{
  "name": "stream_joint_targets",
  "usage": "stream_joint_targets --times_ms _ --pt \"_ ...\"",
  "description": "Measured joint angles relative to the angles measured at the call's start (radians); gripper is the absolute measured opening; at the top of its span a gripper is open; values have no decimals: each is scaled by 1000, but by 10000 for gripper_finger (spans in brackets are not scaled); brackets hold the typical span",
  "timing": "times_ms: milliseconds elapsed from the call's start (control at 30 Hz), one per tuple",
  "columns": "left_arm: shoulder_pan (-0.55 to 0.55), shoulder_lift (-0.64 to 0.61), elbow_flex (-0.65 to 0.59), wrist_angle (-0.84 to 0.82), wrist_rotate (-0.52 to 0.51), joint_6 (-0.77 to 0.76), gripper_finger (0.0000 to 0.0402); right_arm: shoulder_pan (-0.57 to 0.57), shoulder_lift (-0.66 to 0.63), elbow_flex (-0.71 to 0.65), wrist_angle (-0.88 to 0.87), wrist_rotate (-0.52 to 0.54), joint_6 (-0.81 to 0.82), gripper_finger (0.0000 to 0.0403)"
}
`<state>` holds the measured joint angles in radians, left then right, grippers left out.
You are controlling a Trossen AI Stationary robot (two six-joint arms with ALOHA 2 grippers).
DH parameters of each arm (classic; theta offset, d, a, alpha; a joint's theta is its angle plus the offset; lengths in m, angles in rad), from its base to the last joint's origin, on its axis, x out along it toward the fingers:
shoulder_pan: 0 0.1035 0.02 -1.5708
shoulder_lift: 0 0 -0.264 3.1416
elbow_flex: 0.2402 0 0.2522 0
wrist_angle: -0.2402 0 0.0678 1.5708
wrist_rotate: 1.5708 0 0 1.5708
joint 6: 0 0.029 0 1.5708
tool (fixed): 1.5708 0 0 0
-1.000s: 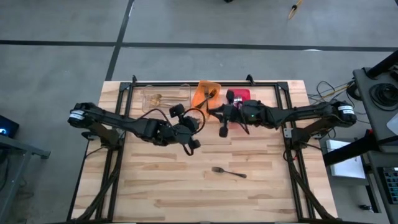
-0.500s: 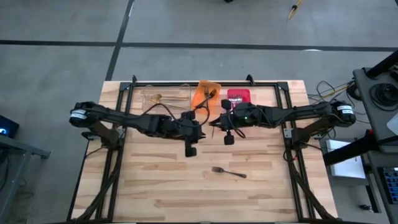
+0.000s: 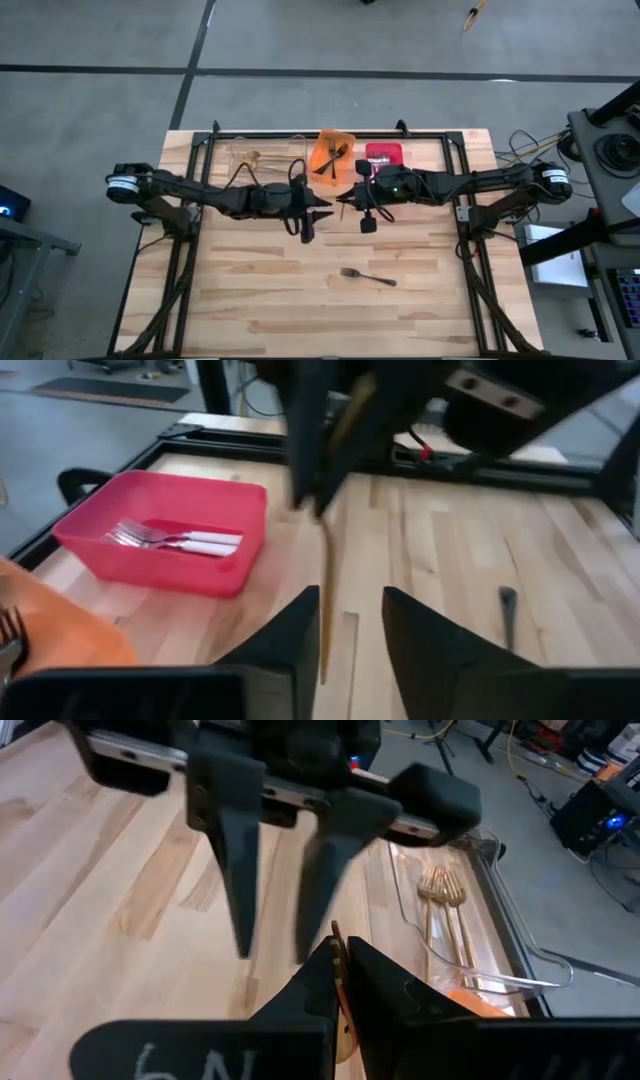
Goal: Sort silverware by color (type)
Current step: Put the gold fork into the transparent bin
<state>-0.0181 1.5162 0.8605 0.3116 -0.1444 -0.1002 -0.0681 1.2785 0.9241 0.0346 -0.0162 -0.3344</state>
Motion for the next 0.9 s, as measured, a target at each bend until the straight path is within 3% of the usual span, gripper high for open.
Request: stream_joint_targets --times_ms 367,767,900 --pt "20 57 -54 228 6 -14 170 0 0 0 19 0 -18 9" --pt "22 165 -55 458 6 -14 176 0 0 0 23 0 -18 9" --pt "24 187 -39 464 6 -14 176 0 0 0 23 0 -18 9"
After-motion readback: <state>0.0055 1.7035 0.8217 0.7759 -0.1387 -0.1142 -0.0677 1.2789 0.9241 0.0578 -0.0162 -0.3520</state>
